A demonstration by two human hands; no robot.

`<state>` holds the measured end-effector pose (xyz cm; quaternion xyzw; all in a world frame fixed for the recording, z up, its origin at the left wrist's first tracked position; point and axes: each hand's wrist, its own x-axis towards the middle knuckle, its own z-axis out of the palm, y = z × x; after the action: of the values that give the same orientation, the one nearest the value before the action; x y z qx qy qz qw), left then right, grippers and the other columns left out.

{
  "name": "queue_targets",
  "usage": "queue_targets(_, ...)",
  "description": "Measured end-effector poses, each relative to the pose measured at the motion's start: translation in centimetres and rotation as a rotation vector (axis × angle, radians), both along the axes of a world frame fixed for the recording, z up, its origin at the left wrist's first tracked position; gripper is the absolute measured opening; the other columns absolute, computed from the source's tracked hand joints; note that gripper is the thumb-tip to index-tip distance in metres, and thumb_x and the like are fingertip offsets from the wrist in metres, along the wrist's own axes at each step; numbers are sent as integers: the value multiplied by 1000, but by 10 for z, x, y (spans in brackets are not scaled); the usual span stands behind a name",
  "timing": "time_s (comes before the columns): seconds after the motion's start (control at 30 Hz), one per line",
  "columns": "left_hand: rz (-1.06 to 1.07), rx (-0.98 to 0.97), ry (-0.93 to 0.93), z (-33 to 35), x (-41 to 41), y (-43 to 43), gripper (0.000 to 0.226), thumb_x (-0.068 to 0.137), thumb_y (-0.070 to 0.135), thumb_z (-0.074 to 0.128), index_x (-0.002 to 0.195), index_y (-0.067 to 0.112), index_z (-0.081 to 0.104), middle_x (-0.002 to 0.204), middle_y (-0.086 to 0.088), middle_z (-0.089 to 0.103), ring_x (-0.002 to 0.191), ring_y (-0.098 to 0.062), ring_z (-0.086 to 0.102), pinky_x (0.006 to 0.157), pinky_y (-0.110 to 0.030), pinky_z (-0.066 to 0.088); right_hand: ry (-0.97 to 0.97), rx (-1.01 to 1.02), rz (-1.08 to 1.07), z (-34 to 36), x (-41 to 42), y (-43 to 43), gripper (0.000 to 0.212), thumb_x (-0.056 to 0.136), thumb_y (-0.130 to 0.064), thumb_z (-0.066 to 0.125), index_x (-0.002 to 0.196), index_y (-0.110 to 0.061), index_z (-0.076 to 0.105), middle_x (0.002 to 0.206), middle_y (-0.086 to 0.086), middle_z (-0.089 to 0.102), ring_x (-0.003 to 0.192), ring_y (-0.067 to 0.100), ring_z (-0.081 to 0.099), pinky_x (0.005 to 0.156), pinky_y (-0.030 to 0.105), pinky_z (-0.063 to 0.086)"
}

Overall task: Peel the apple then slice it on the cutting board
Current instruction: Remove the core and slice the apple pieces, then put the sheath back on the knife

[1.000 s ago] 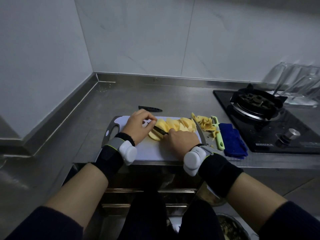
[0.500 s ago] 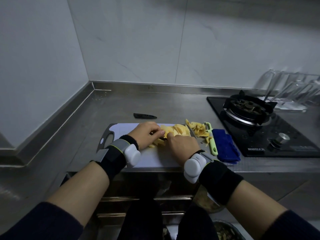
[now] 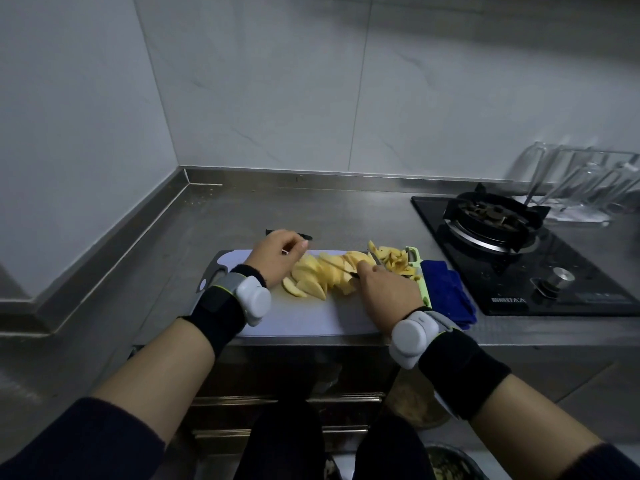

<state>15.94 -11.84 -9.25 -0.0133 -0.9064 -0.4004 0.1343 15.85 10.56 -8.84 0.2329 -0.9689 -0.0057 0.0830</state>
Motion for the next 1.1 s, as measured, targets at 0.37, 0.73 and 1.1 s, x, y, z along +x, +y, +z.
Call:
queue_targets(0.37, 15, -63, -187, -32, -14, 30, 94, 73, 62, 71, 150, 31, 26, 155, -2, 28, 143, -25, 24, 116, -42, 26, -101, -295, -167, 1, -53, -6, 39, 103, -30, 32, 109, 0, 56, 115, 22, 58, 105, 39, 54, 86, 40, 39)
queue_targets(0.73, 54, -313, -185, -38, -12, 48, 97, 66, 65, 70, 147, 41, 22, 152, 8, 30, 140, -21, 27, 111, -43, 25, -269, -283, -216, -15, -64, -40, 41, 103, -35, 30, 118, -4, 53, 131, 19, 51, 123, 38, 44, 97, 43, 36)
queue_targets(1.1, 53, -166, -166, -38, 5, 11, 79, 62, 49, 62, 135, 28, 42, 136, -2, 47, 126, -28, 44, 103, -46, 40, -379, -394, -200, -14, -35, -97, 42, 103, -35, 31, 125, -6, 51, 131, 18, 51, 121, 40, 45, 98, 46, 36)
